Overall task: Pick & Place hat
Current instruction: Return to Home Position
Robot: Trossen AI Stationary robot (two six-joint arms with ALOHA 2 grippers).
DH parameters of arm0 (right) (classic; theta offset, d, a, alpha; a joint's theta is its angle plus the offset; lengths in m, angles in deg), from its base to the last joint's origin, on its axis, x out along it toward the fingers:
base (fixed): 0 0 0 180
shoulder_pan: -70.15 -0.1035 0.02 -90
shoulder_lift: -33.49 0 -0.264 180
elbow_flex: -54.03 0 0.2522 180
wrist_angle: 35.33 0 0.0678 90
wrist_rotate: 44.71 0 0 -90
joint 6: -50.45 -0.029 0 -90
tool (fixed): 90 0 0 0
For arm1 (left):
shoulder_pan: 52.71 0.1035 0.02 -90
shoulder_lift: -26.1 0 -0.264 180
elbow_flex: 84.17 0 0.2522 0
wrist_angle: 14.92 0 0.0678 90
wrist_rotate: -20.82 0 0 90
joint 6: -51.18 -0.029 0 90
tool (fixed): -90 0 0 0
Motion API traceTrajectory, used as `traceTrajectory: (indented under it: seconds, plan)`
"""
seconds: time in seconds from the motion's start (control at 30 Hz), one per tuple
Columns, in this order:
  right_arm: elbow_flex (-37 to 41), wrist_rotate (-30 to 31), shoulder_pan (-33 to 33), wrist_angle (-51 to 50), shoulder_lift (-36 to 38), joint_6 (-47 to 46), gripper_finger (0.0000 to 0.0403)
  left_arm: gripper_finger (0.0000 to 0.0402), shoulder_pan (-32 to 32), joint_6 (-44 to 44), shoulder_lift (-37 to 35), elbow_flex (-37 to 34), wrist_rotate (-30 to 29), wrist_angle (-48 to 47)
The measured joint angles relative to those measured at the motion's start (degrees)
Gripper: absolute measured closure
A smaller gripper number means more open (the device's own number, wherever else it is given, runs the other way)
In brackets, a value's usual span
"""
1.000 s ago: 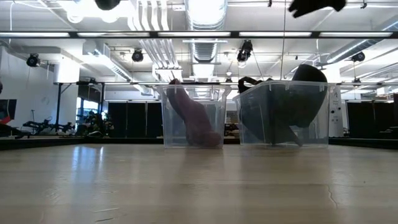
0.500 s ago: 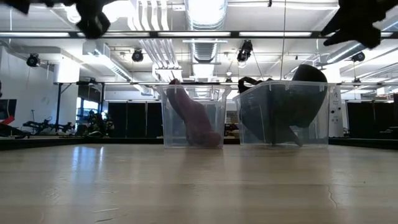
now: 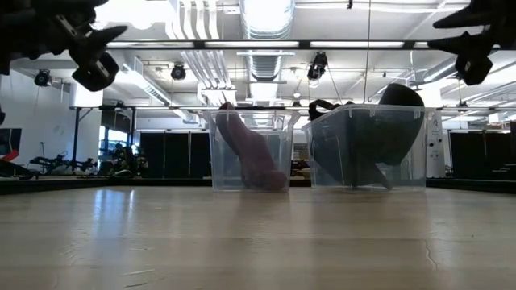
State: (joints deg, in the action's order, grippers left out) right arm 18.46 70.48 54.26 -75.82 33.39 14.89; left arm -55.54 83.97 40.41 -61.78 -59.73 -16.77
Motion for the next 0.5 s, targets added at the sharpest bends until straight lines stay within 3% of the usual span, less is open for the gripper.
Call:
traceTrajectory:
  seconds: [0.13,0.3,0.5]
  plan:
    - [0.5,1.4,0.0,-5.4,-0.6,1.2,0.0262,0.0237,0.0,-5.0,-3.3,-2.1,-0.1,0.4]
    - [1.9,6.1,0.0,-11.7,-2.3,-6.7,0.0262,0.0237,0.0,-5.1,-4.4,-5.1,-0.1,0.3]
    - [6.8,3.4,0.0,-0.2,-1.0,-3.7,0.0262,0.0237,0.0,-3.8,-4.2,-8.1,-0.2,-1.9]
